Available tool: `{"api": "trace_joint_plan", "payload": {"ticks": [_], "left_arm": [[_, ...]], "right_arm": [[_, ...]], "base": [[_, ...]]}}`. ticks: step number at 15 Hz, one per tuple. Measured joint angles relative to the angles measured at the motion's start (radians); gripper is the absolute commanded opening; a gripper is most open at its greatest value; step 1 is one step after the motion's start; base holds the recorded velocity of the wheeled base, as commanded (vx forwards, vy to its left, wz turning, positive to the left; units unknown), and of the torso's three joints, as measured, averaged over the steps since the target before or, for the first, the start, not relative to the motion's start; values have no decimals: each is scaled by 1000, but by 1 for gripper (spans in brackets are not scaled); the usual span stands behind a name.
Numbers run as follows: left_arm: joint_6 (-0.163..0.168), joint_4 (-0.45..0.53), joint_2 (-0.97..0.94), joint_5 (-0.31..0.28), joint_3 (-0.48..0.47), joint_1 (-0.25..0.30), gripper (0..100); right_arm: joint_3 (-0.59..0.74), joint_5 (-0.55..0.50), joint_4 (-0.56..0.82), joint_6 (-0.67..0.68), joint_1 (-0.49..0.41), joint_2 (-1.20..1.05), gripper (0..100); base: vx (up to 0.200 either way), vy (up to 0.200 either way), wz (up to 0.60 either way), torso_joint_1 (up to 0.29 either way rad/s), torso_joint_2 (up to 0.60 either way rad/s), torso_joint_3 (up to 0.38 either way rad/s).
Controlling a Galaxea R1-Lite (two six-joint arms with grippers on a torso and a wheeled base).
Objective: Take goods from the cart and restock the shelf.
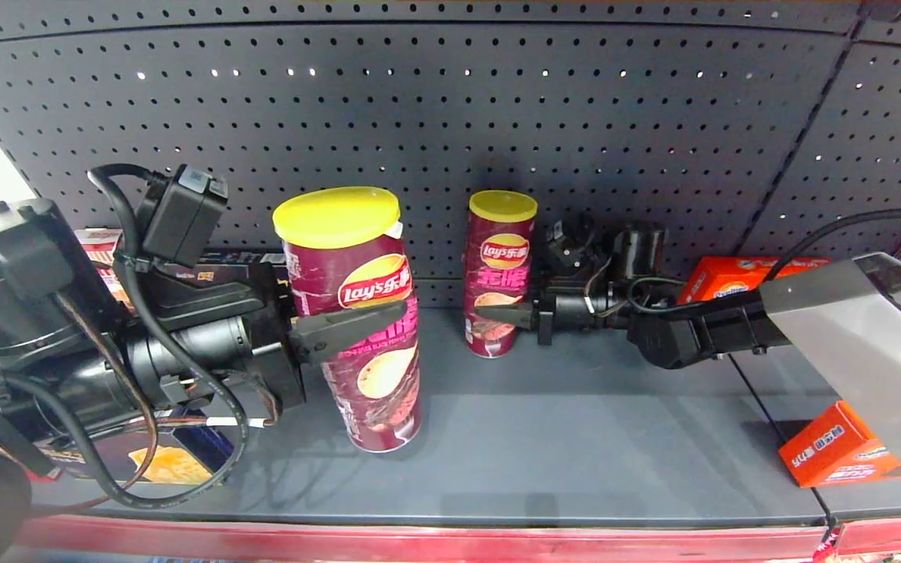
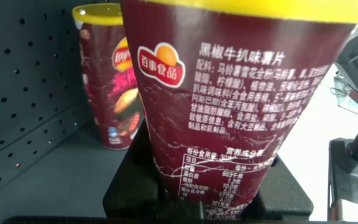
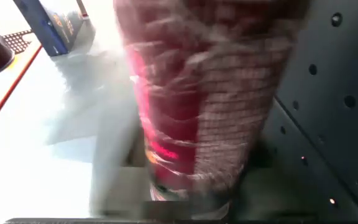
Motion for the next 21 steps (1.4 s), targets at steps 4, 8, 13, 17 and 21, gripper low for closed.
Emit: {"api": "trace_joint_plan", "payload": {"ticks": [4,8,13,17,21], "left_arm": [[0,0,3,0,1,1,0],[2,0,3,0,1,1,0],[0,0,0,0,-4,0,0],[0,0,-1,0,-8,1,0],[1,0,-1,0,-10,1,0]], "right_arm": [[47,0,-1,0,2,-36,0],[151,-38,-60,0,32,-138,0],[431,-63,-180,-1,96,-315,0],[697,-95,-313,-2,141,-431,0],[891,-107,-433,-25,153,-471,0]], "base": [[0,0,0,0,0,0],[0,0,0,0,0,0],[0,0,0,0,0,0],[0,0,0,0,0,0],[0,0,0,0,0,0]]}}
